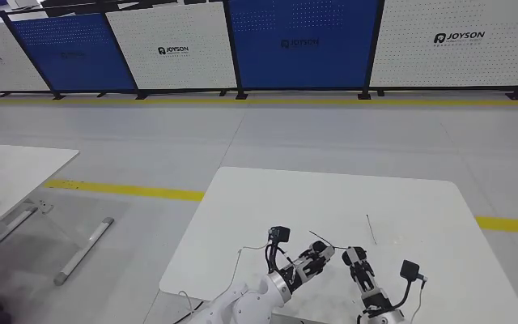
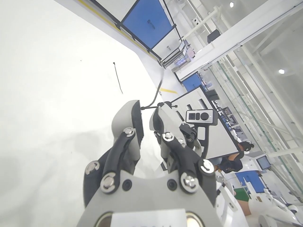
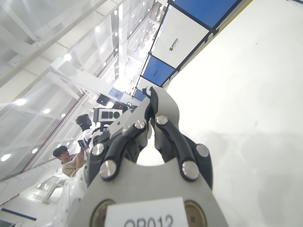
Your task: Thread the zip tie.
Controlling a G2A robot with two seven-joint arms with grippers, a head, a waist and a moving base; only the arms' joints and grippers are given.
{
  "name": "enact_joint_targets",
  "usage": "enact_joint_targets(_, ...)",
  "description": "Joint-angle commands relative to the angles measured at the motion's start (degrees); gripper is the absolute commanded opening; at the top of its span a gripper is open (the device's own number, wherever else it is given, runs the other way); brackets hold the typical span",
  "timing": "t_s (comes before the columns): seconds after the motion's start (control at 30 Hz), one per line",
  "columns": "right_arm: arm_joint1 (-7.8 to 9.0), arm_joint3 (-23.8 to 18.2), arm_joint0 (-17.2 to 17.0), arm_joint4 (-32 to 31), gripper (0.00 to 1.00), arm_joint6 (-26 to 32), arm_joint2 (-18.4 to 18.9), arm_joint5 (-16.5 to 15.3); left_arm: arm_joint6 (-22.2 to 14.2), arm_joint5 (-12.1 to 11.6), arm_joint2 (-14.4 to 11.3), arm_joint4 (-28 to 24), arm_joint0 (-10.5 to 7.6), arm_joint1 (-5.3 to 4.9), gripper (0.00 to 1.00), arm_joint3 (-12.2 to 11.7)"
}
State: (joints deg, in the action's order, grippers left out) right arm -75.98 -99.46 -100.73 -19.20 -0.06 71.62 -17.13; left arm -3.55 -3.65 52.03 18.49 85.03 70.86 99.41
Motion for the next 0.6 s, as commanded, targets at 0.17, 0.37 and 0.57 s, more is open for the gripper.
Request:
enact_joint_targets(0.17,0.00,0.57,0.26,-0.81,0.00,-1.19,0.03,0.88,0.77,-0.30,0.67,-0.43,0.41,-0.07,0.33,0.08)
enact_joint_targets(0.37,-0.01,0.86,0.30,-1.57,0.00,-2.10,-0.14,0.98,1.31,-0.60,1.43,-1.02,0.79,-0.15,0.22,0.38)
enact_joint_targets(0.57,0.02,0.98,0.36,-2.07,0.00,-2.29,-0.28,0.74,1.10,-0.64,1.26,-1.12,0.78,-0.10,0.15,0.25)
